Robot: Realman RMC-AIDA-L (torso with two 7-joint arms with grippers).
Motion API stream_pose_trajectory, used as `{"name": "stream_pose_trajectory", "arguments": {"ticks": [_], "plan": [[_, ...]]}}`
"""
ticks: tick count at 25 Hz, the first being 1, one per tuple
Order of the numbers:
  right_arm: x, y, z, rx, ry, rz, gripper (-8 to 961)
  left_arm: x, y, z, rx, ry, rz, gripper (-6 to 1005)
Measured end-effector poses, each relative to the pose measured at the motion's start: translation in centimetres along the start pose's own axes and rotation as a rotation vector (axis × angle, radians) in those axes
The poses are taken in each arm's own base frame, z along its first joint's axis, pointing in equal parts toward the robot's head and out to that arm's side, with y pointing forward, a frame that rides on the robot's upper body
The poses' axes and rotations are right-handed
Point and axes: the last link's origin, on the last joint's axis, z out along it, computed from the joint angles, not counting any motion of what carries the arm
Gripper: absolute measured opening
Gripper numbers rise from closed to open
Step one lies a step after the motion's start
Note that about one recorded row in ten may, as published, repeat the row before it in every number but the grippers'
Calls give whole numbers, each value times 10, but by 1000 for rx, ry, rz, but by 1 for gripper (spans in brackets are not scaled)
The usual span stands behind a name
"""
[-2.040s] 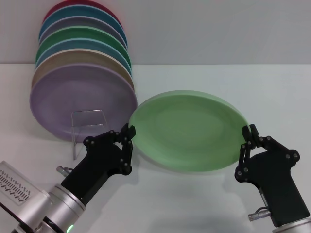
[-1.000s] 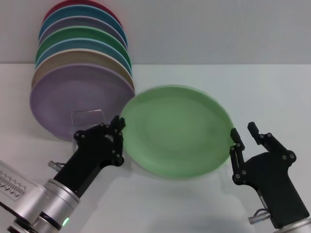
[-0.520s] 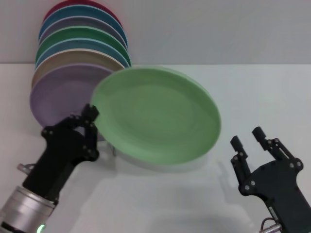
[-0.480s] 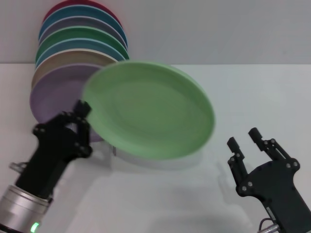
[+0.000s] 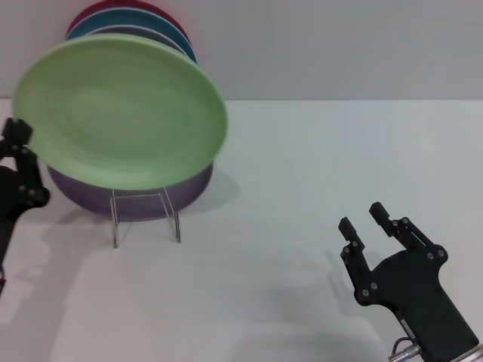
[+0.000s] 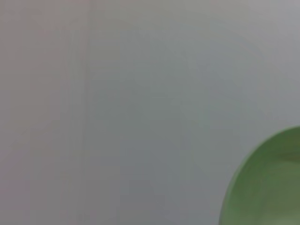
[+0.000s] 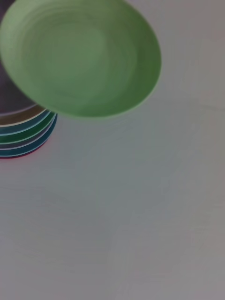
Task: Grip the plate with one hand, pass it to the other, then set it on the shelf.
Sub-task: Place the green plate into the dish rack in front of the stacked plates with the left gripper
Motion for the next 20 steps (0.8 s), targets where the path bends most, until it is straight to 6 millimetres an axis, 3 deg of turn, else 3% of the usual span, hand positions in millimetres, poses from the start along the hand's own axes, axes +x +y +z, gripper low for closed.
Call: {"name": "stream_pose_trajectory", "arguments": {"ticks": [6, 20], "plan": [[1, 0, 1, -4, 9, -2, 404, 3, -14, -5, 31, 18, 49, 28], [1, -3, -1, 13, 8, -9, 404, -6, -21, -3, 7, -33, 139, 28]]}}
